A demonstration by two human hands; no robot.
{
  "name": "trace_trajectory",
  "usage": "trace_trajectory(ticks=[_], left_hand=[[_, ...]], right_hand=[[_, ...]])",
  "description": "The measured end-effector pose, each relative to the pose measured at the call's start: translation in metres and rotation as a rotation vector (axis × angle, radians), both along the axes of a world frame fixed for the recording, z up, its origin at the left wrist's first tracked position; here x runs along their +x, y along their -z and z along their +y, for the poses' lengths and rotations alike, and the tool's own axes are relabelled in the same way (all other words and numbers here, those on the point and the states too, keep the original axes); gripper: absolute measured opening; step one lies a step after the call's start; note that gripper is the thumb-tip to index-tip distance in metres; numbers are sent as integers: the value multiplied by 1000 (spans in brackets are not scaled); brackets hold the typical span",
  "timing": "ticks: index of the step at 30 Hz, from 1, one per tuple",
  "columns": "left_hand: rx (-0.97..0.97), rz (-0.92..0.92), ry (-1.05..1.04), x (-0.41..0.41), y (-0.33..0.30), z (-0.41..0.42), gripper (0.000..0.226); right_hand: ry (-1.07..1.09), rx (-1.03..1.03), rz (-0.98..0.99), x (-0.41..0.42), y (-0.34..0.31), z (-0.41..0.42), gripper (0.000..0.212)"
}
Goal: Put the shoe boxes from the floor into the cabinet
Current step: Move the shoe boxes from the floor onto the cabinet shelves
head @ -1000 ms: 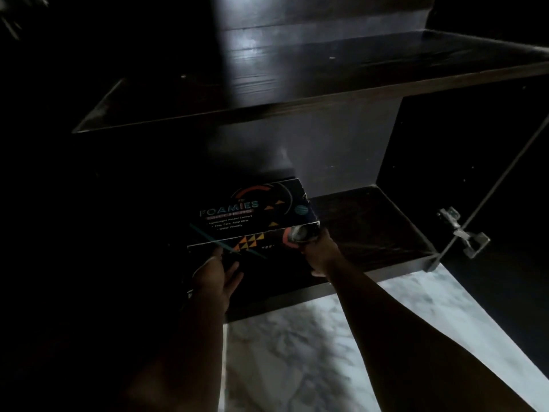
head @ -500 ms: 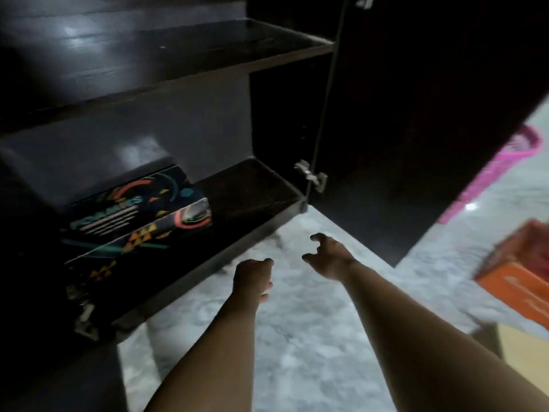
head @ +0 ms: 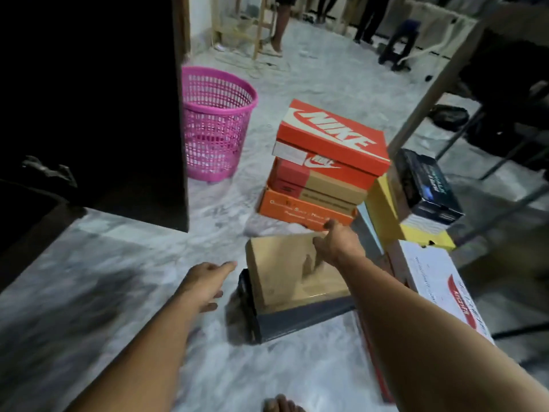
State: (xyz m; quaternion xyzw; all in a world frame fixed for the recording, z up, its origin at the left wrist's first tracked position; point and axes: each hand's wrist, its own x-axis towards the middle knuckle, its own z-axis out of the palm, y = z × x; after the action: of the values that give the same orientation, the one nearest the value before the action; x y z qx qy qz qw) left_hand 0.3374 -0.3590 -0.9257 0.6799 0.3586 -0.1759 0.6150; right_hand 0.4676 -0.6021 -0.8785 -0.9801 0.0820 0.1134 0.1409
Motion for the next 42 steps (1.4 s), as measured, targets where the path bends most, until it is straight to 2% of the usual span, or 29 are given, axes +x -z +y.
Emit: trace_trajectory(ticks=[2, 4, 7, 10, 13, 16, 19, 22, 25, 28, 31, 34, 36, 39, 42], left_hand=[[-13, 6, 64, 11, 4, -22, 42], [-62, 11, 104, 19, 11, -40, 46], [-127, 12, 111, 22, 25, -60, 49], [-132, -18, 45, 18, 34, -60, 49], [-193, -47, -89, 11, 41, -46, 57], [-119, -98, -233, -5, 44, -20, 60], [-78, -107, -409, -29, 44, 18, 68], [-95, -33, -612, -69, 30, 62, 75], [-89, -81, -763, -127, 17, 112, 67], [-137, -156, -954, -183, 5, 159, 61], [-149, -279, -1141, -221, -8, 199, 54], [-94, -410, -1279, -239, -23, 232, 40], [-60, -473, -1399, -245, -28, 259, 45], [56, -495, -1569, -253, -35, 299, 63], [86, -515, -1738, -268, -35, 337, 51]], right_hand=[[137, -18, 92, 2, 10, -33, 87], [212, 54, 188, 0, 19, -55, 115], [239, 138, 259, -4, 34, -67, 133], [146, 158, 261, -3, 48, -65, 145], [135, 274, 223, 0, 52, -49, 138], [98, 284, 285, -4, 37, -9, 139], [-30, 324, 348, -9, 31, 34, 124], [-201, 271, 431, -19, 26, 84, 91], [-375, 238, 474, -33, 17, 146, 51], [-449, 301, 621, -58, 2, 211, 33], [-570, 401, 713, -83, -9, 281, 30], [-644, 566, 633, -105, -16, 354, 33], [-664, 663, 585, -117, -22, 396, 35], [-716, 762, 572, -138, -30, 453, 31], [-713, 846, 591, -155, -28, 510, 36]])
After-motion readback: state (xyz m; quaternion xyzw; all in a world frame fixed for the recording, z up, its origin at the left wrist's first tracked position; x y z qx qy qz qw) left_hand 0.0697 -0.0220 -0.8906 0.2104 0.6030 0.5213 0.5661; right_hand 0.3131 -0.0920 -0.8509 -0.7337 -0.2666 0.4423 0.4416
